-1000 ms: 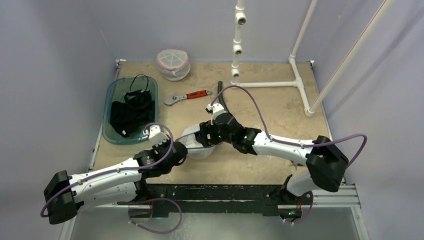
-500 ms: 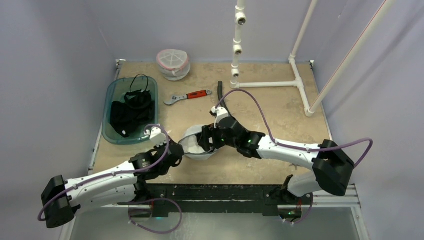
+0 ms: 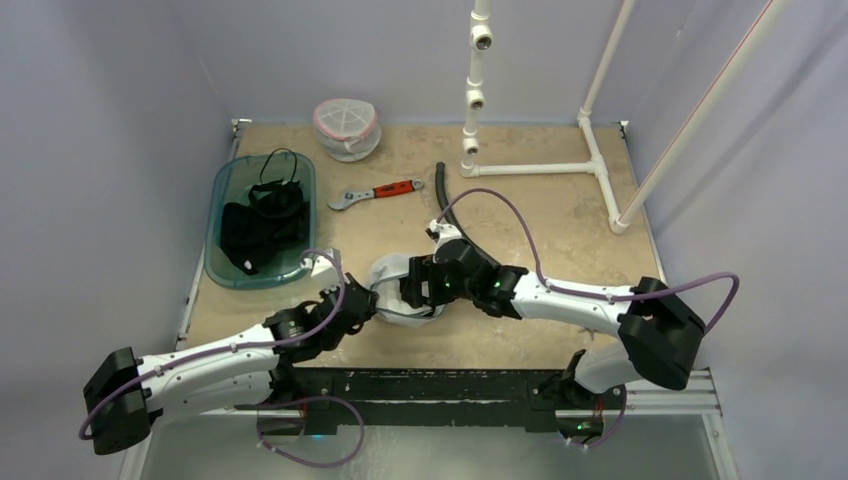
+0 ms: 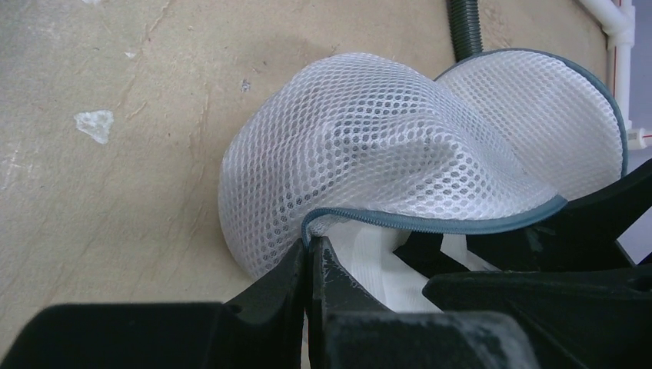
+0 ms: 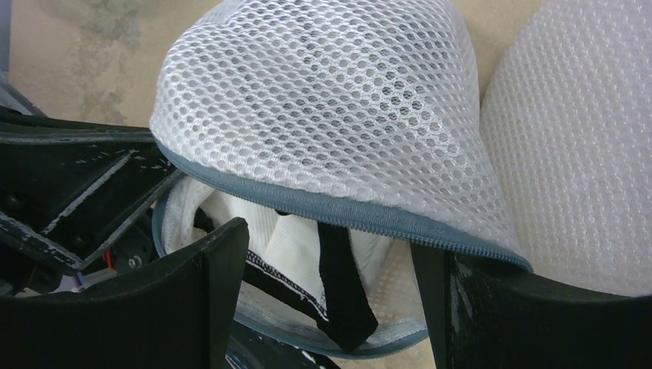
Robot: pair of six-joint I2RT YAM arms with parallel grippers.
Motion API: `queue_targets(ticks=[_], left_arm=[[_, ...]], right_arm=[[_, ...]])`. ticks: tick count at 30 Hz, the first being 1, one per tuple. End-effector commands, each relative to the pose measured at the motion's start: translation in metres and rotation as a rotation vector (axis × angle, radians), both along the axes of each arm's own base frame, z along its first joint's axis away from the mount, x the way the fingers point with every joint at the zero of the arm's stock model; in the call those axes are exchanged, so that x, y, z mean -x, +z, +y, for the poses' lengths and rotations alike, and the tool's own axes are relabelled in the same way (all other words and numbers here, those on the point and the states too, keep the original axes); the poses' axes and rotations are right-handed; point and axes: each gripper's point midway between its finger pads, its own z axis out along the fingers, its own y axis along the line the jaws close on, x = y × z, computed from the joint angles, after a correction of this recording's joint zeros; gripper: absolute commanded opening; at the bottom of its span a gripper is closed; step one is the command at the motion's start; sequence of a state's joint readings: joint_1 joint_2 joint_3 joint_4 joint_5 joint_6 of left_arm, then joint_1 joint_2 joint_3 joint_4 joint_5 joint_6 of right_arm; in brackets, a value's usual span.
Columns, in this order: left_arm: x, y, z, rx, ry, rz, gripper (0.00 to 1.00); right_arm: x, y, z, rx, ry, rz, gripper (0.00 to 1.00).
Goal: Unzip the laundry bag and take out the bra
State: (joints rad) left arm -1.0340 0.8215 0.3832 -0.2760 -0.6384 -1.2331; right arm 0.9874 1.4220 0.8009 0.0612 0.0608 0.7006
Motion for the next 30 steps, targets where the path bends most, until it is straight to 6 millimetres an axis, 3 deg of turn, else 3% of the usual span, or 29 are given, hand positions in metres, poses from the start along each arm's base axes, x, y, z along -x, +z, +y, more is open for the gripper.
queue_targets(ticks=[1, 6, 19, 30], left_arm=[[-0.002, 0.004, -0.008, 0.032, -0.024, -0.015, 0.00], [-0.001, 0.000, -0.010, 0.050, -0.023, -0.008, 0.00], [0.003, -0.008, -0.009, 0.068, -0.020, 0.008, 0.00], [0.006, -0.011, -0.007, 0.069, -0.024, 0.017, 0.00]], right_arm=[[0.005, 0.003, -0.016, 0.008, -0.063, 0.019, 0.79], [0.011, 0.008, -0.018, -0.033, -0.067, 0.032, 0.79], [0.027, -0.024, 0.001, -0.082, -0.020, 0.157, 0.67], [0.021, -0.014, 0.006, -0.117, -0.031, 0.141, 0.19]])
